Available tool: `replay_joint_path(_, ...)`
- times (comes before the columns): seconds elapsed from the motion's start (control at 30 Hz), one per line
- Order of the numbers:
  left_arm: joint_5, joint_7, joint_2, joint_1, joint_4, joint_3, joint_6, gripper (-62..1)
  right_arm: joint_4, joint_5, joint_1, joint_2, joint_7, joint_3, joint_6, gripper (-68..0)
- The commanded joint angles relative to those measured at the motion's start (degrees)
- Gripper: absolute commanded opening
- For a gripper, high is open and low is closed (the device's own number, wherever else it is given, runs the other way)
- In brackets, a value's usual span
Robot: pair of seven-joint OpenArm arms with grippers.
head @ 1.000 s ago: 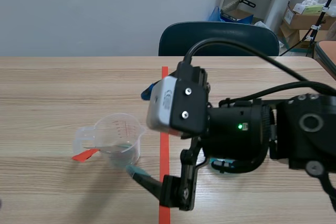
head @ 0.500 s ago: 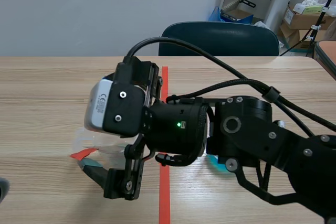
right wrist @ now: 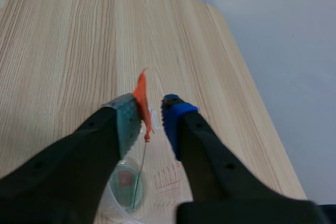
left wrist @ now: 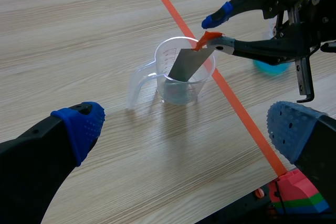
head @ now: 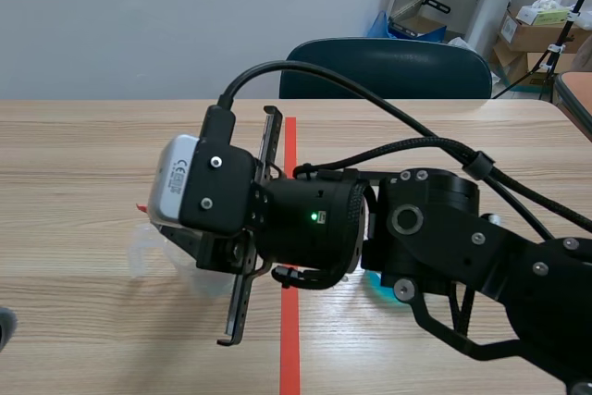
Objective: Do the redox reaction experiment
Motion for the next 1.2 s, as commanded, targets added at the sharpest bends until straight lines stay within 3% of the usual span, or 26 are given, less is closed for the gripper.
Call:
replay_joint_path(0.0,-0.37,-0.83,0.28,-0.15,0.83,-0.26,-0.28,1.4,0.94,0.63,0.22,0.15,0.17,0.17,-0.26,-64.4)
replay_joint_path(0.03,-0.37,-0.83,0.28,-0.15,0.83,-0.26,-0.28,1.4,0.94,0.66,0.22,0.15,0.07,0.17,-0.26,-67.1)
replay_joint_path(0.17,-0.37,-0.83,0.28,-0.15,0.83,-0.26,-0.28,1.4,0.94,1.20,0.22,0.15,0.00,0.17,-0.24,-66.7)
replay_joint_path(0.3,-0.37,-0.85,0.28,-0.15,0.83,-0.26,-0.28,1.4,1.27,6.21,0.24,0.15,-2.08,0.90,0.00,-66.7)
replay_joint_path(0.5,-0.37,-0.85,0.28,-0.15,0.83,-0.26,-0.28,1.4,6.14,14.82,0.24,0.15,-11.80,3.65,0.48,-66.7)
replay_joint_path(0.7,-0.37,-0.85,0.28,-0.15,0.83,-0.26,-0.26,1.4,13.77,20.59,0.68,0.13,-21.97,5.84,0.42,-66.7)
replay_joint_path(0.9,-0.37,-0.85,0.28,-0.15,0.83,-0.26,-0.26,1.4,18.21,30.10,5.53,-0.20,-32.41,5.86,0.15,-66.7)
replay_joint_path(1.0,-0.37,-0.85,0.28,-0.15,0.83,-0.26,-0.26,1.4,20.11,33.88,7.98,-0.17,-35.95,5.86,-0.42,-66.7)
replay_joint_path(1.17,-0.37,-0.85,0.26,-0.15,0.83,-0.26,-0.26,1.4,23.96,36.37,11.17,-0.20,-40.11,6.19,-2.25,-66.7)
